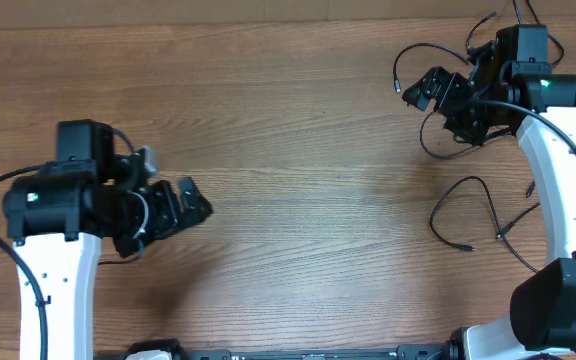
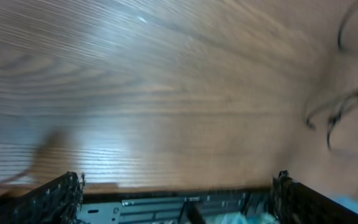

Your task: Untangle cables

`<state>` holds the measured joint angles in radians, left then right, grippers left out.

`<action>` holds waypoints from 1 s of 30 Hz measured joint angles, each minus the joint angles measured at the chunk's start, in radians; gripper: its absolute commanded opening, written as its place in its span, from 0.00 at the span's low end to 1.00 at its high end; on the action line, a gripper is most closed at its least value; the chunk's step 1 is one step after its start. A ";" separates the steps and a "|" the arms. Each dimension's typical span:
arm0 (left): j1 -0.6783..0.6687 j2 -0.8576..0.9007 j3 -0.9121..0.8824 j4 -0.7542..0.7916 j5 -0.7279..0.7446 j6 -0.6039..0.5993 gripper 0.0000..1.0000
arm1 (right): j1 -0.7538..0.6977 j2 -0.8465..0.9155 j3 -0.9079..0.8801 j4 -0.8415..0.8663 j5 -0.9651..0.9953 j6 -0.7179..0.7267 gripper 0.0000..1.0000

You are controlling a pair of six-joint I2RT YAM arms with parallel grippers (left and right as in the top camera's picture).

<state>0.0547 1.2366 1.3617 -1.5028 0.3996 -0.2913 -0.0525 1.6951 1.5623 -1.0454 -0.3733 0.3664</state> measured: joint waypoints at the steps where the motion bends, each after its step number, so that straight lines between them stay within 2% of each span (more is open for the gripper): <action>1: -0.022 0.000 0.000 -0.005 0.003 0.004 1.00 | 0.000 0.000 0.000 -0.007 0.014 -0.001 1.00; 8: -0.227 0.001 0.000 0.003 0.021 -0.010 0.97 | 0.000 0.000 0.000 -0.058 0.190 -0.002 1.00; 12: -0.344 0.001 0.000 0.042 0.020 -0.051 1.00 | -0.001 0.000 0.000 -0.058 0.244 -0.001 1.00; 15: -0.434 0.001 0.000 0.072 -0.005 -0.104 1.00 | -0.007 0.000 0.000 -0.054 0.269 -0.001 1.00; 18: -0.502 0.001 0.000 0.083 -0.092 -0.204 0.99 | -0.030 0.000 0.000 -0.054 0.307 0.008 1.00; 24: -0.540 0.002 0.000 0.092 -0.230 -0.340 1.00 | -0.145 0.000 0.000 -0.082 0.360 0.026 1.00; 30: -0.539 0.002 0.000 0.124 -0.271 -0.370 0.99 | -0.229 0.000 0.000 -0.137 0.382 0.026 1.00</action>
<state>-0.4847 1.2385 1.3613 -1.3785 0.1287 -0.6609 -0.2817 1.6955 1.5620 -1.1824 0.0086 0.3920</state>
